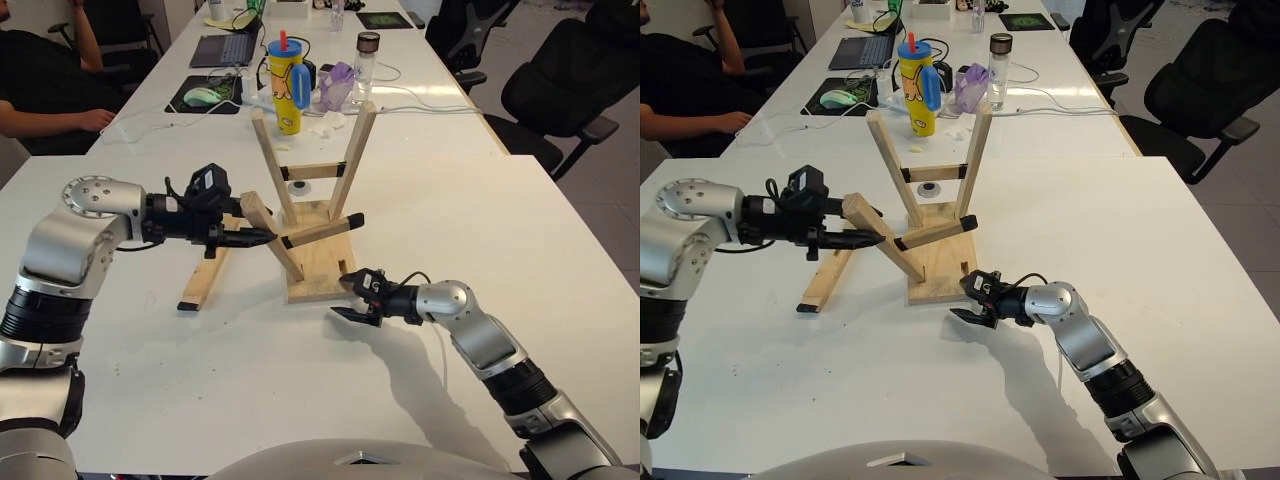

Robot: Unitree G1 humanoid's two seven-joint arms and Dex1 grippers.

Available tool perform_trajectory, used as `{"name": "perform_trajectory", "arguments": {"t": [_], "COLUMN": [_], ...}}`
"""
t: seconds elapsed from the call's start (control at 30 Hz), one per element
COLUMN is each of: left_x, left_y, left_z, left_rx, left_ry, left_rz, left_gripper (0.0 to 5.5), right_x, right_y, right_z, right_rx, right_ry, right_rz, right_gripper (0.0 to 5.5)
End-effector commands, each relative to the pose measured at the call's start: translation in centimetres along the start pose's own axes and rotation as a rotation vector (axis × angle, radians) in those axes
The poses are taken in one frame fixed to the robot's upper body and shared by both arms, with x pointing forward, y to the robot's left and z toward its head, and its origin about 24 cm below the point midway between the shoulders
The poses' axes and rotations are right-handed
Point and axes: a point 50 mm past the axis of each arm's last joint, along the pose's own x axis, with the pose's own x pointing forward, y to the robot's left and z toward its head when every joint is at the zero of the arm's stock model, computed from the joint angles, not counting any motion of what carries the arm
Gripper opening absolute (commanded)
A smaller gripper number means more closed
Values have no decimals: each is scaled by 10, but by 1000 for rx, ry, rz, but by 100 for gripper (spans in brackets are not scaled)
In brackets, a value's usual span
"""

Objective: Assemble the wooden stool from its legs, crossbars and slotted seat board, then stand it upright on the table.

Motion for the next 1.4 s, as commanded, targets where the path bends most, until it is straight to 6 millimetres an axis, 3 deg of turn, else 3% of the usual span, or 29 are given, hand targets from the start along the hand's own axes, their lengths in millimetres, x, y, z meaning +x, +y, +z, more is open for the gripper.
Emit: {"name": "perform_trajectory", "arguments": {"t": [0.03, 0.07, 0.2, 0.3, 0.4, 0.47, 0.6, 0.9, 0.97, 1.13, 1.27, 1.4], "left_x": [18, 18, 3, -20, -47, -53, -50, -37, -35, -32, -34, -33], "left_y": [-21, -19, -10, -13, -17, -9, -10, -36, -37, -41, -38, -29], "left_z": [-71, -71, -67, -76, -95, -100, -121, -157, -157, -154, -153, -149], "left_rx": [-233, -235, -263, -338, -405, -384, -400, -571, -586, -590, -583, -560], "left_ry": [144, 131, 104, 123, 147, 149, 278, 419, 411, 410, 402, 384], "left_rz": [12, 24, 123, 175, 326, 501, 762, 816, 806, 790, 774, 785], "left_gripper": [202, 238, 288, 336, 380, 398, 398, 398, 381, 320, 264, 210], "right_x": [7, 7, 9, 11, 14, 16, 25, 37, 28, -18, -43, -46], "right_y": [16, 16, 17, 20, 26, 32, 40, 35, 29, 20, 3, -18], "right_z": [-23, -23, -24, -28, -28, -28, -21, 2, 8, 16, 2, -26], "right_rx": [76, 78, 87, 105, 153, 199, 296, 307, 304, 340, 369, 338], "right_ry": [114, 115, 121, 135, 120, 107, 62, -60, -118, -225, -183, -26], "right_rz": [56, 53, 49, 59, 73, 79, 95, 46, -1, -71, -193, -347], "right_gripper": [331, 331, 331, 331, 331, 331, 331, 331, 331, 331, 331, 331]}}
